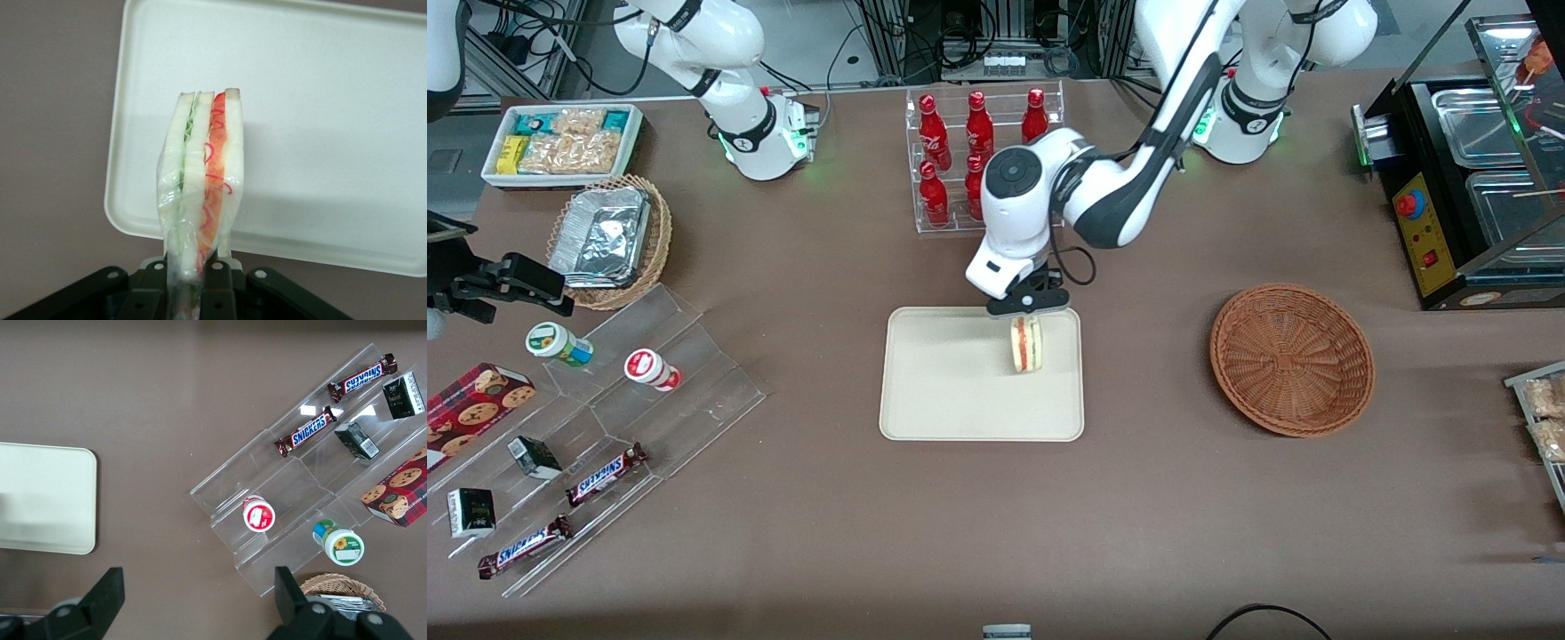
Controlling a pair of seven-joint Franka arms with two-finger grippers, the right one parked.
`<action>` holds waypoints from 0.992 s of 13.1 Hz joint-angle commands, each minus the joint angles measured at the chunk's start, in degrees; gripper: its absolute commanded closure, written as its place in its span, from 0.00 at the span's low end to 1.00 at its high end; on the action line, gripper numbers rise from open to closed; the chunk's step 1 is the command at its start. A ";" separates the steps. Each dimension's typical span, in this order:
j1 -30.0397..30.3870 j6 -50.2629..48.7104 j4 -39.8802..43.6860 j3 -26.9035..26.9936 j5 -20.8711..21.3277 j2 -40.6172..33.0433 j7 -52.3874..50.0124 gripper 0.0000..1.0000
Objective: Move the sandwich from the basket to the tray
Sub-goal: 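Lower the sandwich onto the tray and open the left gripper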
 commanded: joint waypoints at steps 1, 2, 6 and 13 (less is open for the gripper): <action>-1.01 1.89 1.73 1.06 2.52 2.51 -1.60 0.89; -0.92 3.74 1.73 1.06 2.61 3.48 -1.69 0.89; -0.66 7.62 1.82 1.41 3.92 6.20 -1.69 0.89; 0.84 9.64 1.82 1.59 6.04 7.79 -1.43 0.46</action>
